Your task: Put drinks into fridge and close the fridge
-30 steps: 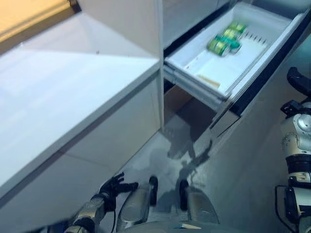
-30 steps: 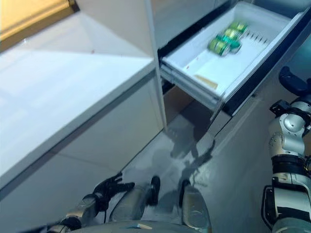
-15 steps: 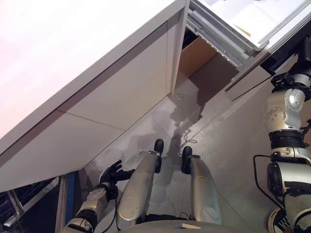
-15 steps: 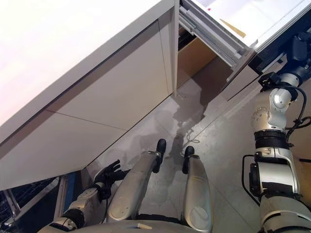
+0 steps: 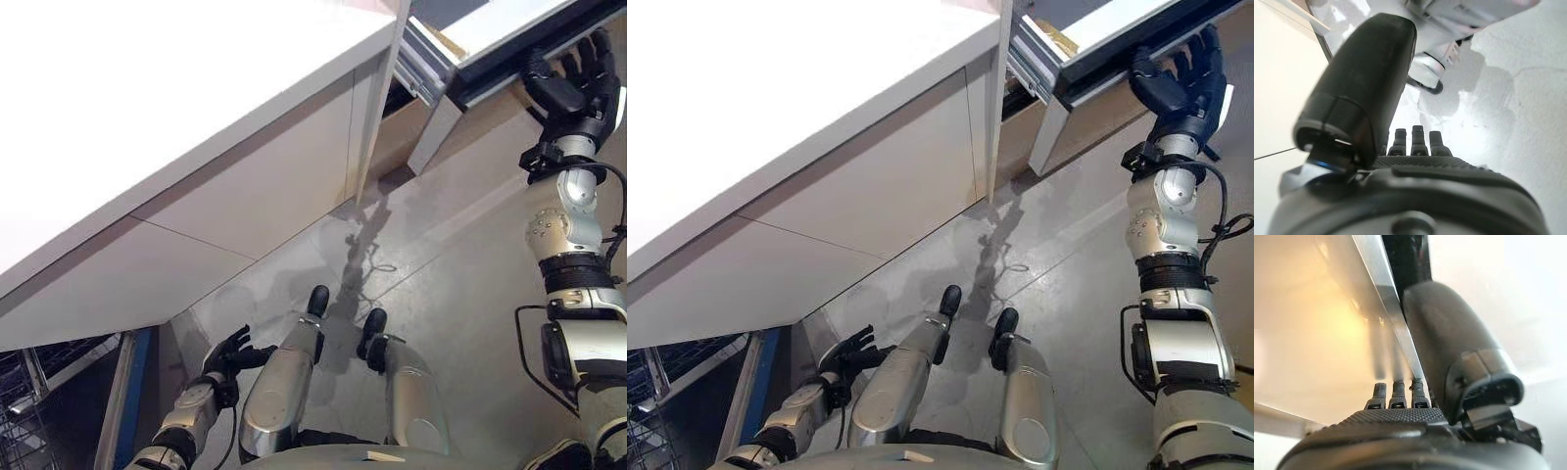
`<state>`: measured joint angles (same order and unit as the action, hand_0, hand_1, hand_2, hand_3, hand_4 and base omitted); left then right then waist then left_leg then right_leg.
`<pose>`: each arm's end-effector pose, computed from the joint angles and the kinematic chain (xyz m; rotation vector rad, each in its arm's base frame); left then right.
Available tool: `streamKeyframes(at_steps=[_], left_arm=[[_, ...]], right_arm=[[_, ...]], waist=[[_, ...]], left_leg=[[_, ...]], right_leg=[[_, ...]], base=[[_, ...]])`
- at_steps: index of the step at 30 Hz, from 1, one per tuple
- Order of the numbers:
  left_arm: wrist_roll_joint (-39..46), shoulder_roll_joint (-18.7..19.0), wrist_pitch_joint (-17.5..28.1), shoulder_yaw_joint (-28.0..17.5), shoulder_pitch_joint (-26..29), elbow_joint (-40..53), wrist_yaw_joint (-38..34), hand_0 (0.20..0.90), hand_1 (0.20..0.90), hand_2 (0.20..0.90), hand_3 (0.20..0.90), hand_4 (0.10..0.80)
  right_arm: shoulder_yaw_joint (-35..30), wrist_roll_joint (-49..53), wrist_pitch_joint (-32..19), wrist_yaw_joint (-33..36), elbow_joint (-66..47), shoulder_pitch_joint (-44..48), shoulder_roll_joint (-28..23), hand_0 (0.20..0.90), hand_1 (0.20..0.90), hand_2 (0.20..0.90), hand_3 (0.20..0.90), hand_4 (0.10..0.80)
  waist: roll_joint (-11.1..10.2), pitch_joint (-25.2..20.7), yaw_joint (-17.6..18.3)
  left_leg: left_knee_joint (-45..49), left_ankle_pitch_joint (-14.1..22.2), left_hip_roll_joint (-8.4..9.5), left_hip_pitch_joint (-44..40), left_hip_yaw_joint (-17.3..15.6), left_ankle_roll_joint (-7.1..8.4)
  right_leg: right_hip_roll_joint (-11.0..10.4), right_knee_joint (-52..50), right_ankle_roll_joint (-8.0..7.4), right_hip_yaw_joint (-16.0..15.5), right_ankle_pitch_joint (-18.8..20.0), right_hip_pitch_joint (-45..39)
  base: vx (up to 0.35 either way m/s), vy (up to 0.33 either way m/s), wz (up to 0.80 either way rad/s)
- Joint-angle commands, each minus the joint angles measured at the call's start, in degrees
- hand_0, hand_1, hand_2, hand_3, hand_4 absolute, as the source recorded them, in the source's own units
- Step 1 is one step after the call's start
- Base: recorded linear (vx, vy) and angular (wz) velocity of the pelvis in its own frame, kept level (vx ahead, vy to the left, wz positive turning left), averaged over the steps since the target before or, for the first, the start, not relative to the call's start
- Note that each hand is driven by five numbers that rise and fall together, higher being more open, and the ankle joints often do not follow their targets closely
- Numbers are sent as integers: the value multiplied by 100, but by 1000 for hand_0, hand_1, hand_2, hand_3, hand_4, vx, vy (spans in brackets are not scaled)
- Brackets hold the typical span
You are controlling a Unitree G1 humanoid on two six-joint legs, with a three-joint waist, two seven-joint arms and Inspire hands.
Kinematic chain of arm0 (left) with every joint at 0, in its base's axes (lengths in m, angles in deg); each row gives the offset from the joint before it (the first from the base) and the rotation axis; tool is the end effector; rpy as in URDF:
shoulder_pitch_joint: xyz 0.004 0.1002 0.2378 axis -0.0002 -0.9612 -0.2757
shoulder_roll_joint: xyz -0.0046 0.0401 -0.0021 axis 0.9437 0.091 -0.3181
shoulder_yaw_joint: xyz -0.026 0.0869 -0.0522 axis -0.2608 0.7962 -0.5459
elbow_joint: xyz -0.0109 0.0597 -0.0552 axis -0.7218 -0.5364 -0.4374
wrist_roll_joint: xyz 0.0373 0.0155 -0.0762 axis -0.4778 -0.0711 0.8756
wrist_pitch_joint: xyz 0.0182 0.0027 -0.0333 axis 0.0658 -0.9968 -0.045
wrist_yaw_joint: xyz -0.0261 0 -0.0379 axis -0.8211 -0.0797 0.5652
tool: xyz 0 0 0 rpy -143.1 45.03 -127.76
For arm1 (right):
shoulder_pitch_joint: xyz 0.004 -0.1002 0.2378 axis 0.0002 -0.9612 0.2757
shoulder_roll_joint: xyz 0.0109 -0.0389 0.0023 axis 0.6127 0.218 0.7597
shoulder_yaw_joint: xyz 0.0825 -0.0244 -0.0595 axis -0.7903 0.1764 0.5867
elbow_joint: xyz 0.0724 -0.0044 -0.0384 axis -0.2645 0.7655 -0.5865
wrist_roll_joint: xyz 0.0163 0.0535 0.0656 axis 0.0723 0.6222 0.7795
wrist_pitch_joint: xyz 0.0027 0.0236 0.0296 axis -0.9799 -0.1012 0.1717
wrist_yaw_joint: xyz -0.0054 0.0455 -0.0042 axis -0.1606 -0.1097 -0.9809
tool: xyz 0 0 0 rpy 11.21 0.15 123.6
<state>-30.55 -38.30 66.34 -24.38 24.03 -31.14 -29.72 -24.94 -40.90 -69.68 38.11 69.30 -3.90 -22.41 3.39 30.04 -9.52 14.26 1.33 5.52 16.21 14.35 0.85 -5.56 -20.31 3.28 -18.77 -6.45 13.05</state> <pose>0.1359 0.2145 -0.0759 -0.1365 0.8257 0.0934 0.3092 -0.2775 0.2089 0.2192 -0.4632 -0.3480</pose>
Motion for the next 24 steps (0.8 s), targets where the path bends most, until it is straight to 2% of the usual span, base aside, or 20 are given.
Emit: streamKeyframes(at_steps=[1, 7, 8, 10, 15, 17, 22, 24], left_arm=[[-322, 598, 192, 326, -365, 269, 130, 900, 900, 900, 900, 800], [-725, 727, 140, 180, -506, -4, 164, 900, 900, 900, 900, 800], [-840, 721, 127, 154, -553, -147, 134, 900, 900, 900, 900, 800], [-958, 709, 111, 141, -604, -253, 130, 900, 900, 900, 900, 800], [-1045, 589, 19, 106, -643, -455, 139, 900, 900, 900, 900, 800], [-946, 546, -15, 97, -624, -509, 173, 900, 900, 900, 900, 800], [-827, 414, -232, 146, -345, -632, 162, 900, 900, 900, 900, 800], [-772, 384, -263, 169, -291, -642, 160, 900, 900, 900, 900, 800]], right_arm=[[1156, -182, -258, -1154, -302, 1645, -247, 900, 900, 900, 900, 800], [1062, -230, -244, -783, -335, 1633, -337, 900, 900, 900, 900, 800], [1011, -411, -232, -584, -424, 1529, -345, 900, 900, 900, 900, 800], [960, -460, -175, -462, -586, 1386, -388, 900, 900, 900, 900, 800], [673, -733, -203, -92, -915, 830, -499, 900, 900, 900, 900, 800], [469, -432, -237, 78, -1098, 576, -489, 900, 900, 900, 900, 800], [-200, -322, -330, 657, -1190, -448, -188, 900, 900, 900, 900, 800], [-298, -263, -248, 746, -1114, -665, -62, 900, 900, 900, 900, 800]], waist=[[-147, -699, -791], [-451, -1142, -884], [-553, -1337, -837], [-613, -1510, -767], [-652, -1981, -431], [-653, -2132, -260], [-605, -2444, 223], [-595, -2489, 284]], left_leg=[[-115, 81, 192, -406, -95, -279], [-862, -126, 79, -971, 2, -190], [-1049, -169, 47, -1120, -52, -193], [-1199, -207, 2, -1249, -169, -197], [-1471, -177, -56, -1577, -521, -230], [-1539, -140, -76, -1690, -682, -243], [-1755, -38, -166, -1989, -1111, -256], [-1791, -23, -180, -2038, -1184, -254]], right_leg=[[-120, 188, -222, 267, -98, -479], [3, 999, -332, 88, 119, -1099], [41, 1164, -373, 109, 177, -1220], [63, 1305, -414, 136, 253, -1311], [106, 1648, -527, 387, 450, -1496], [119, 1781, -576, 524, 540, -1543], [178, 2084, -651, 966, 714, -1630], [188, 2124, -661, 1019, 740, -1642]], base=[[135, -71, 45], [130, -45, 26], [138, 13, 24], [96, 37, 9], [55, 79, -4], [18, 65, -19], [-12, 30, -37], [-31, 5, -33]])
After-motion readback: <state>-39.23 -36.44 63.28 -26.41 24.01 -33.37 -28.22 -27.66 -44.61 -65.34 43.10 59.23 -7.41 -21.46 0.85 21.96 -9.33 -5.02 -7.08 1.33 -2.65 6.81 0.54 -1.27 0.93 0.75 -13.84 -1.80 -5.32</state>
